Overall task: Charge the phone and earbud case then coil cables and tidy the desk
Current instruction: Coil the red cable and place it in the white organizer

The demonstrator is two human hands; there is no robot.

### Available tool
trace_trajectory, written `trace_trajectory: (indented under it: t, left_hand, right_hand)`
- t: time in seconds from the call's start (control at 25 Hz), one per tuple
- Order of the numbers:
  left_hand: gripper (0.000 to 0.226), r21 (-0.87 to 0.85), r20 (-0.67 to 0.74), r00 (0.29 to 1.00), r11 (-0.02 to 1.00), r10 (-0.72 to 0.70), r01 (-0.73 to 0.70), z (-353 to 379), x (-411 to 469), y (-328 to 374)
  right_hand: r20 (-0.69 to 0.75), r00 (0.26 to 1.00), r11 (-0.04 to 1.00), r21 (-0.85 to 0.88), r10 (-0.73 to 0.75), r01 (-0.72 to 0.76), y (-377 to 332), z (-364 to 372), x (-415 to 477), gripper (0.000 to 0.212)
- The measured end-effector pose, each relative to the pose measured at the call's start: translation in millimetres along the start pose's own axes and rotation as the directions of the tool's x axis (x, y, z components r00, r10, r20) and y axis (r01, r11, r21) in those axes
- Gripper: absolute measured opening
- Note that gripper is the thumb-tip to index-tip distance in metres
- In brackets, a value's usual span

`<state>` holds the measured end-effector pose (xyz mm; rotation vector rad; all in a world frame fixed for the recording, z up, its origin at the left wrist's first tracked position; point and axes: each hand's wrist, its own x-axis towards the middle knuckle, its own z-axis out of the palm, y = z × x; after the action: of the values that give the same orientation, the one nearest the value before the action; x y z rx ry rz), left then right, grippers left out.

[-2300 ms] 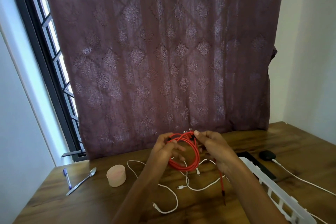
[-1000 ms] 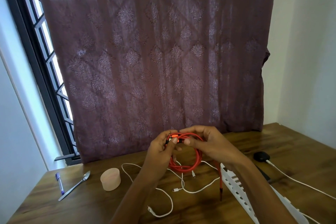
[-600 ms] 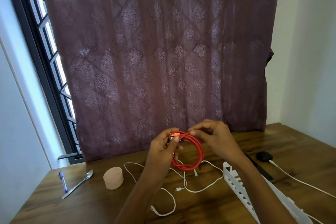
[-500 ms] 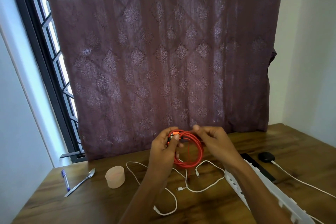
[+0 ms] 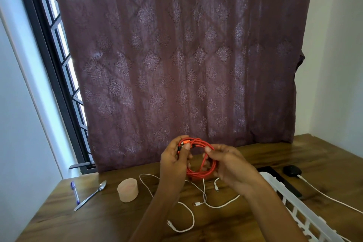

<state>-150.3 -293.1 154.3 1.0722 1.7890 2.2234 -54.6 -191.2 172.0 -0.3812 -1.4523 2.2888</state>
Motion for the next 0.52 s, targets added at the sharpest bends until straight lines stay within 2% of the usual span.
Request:
trace_trajectory:
  t: [0.08, 0.12, 0.2, 0.28, 0.32, 0.44, 0.52]
  left_hand:
    - [0.019, -0.005, -0.019, 1.000, 1.000, 0.006, -0.006, 2.7, 1.3, -2.7]
    - [0.019, -0.014, -0.044, 0.999, 1.000, 0.004, -0.004, 4.8, 1.7, -3.7]
    - [0.017, -0.019, -0.097, 0.995, 1.000, 0.019, -0.021, 10.4, 4.1, -4.4]
    - [0.017, 0.021, -0.135, 0.990, 0.999, 0.044, -0.042, 15.9, 5.7, -3.8]
    - [0.018, 0.036, -0.151, 0.987, 0.998, 0.052, -0.047, 17.9, 5.7, -3.3]
    - [0.017, 0.023, -0.190, 0.980, 0.998, 0.055, -0.052, 22.9, 5.6, -1.9]
    - [0.018, 0.007, -0.217, 0.975, 0.999, 0.054, -0.054, 23.1, 7.7, -0.3]
  right_hand:
    - [0.094, 0.981, 0.954, 0.232, 0.172, -0.190, -4.6, 0.3, -2.4, 0.016]
    - [0.126, 0.971, 0.930, 0.284, 0.205, -0.233, -6.8, -0.6, -3.2, 0.021]
    - [0.131, 0.976, 0.922, 0.326, 0.175, -0.209, -11.6, -2.4, -3.9, 0.022]
    - [0.103, 0.990, 0.927, 0.353, 0.101, -0.131, -14.0, -1.5, -4.4, 0.009]
    - [0.083, 0.995, 0.941, 0.329, 0.050, -0.075, -13.8, -0.4, -5.5, 0.003]
    - [0.029, 0.994, 0.984, 0.146, -0.106, 0.101, -5.9, -1.7, -4.9, 0.048]
    - [-0.079, 0.977, 0.978, -0.069, -0.200, 0.195, 0.9, 2.0, -7.0, 0.061]
